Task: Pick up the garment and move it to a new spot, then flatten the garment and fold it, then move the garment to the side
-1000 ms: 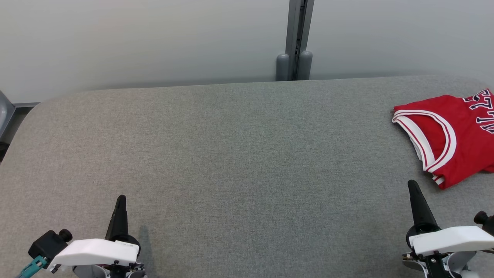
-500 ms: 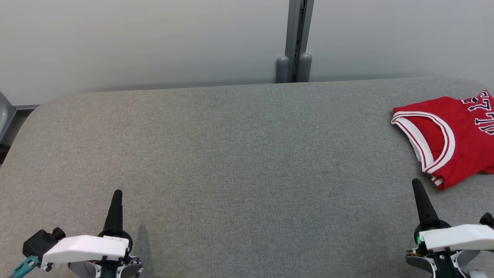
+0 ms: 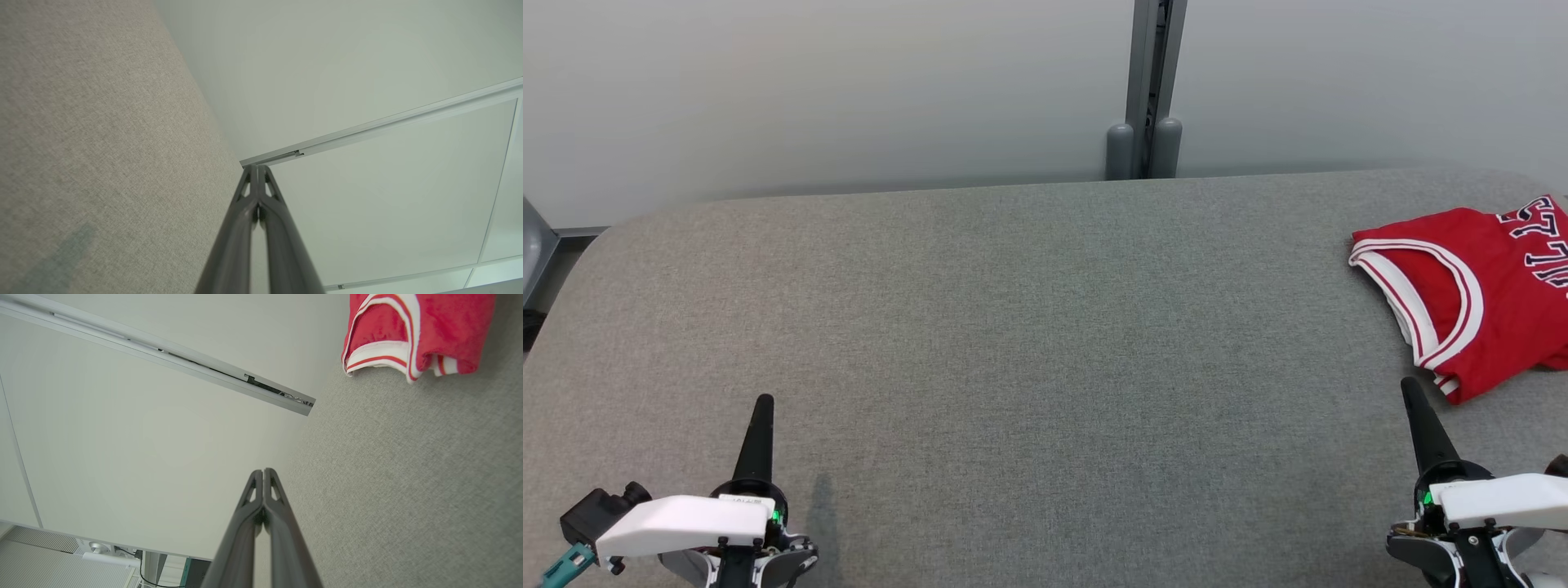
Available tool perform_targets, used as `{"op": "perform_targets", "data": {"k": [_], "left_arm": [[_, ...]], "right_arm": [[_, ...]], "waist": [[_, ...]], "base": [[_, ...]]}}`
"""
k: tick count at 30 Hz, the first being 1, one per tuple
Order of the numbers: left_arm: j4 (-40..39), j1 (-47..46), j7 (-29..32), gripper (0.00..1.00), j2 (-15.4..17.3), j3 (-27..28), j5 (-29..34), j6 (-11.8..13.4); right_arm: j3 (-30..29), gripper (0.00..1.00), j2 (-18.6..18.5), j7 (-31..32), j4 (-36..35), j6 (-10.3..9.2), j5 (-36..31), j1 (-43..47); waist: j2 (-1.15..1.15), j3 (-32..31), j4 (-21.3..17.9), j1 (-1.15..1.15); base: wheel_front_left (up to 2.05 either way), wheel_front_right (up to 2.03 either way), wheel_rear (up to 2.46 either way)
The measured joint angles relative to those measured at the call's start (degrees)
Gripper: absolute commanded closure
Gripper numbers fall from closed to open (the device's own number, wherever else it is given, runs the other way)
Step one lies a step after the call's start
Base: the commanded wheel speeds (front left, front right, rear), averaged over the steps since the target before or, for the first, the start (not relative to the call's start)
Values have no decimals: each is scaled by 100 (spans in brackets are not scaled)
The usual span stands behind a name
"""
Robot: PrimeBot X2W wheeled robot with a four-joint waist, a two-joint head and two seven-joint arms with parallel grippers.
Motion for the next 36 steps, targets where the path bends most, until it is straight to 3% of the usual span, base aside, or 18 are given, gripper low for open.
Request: {"op": "perform_targets", "data": {"k": [36], "left_arm": [[-57, -130, 424, 100, 9, 288, -1454, -282]], "right_arm": [[-271, 100, 1, 438, -8, -1, 1538, -30]], "waist": [[0, -118, -6, 0]], "base": [[0, 0, 0]]}}
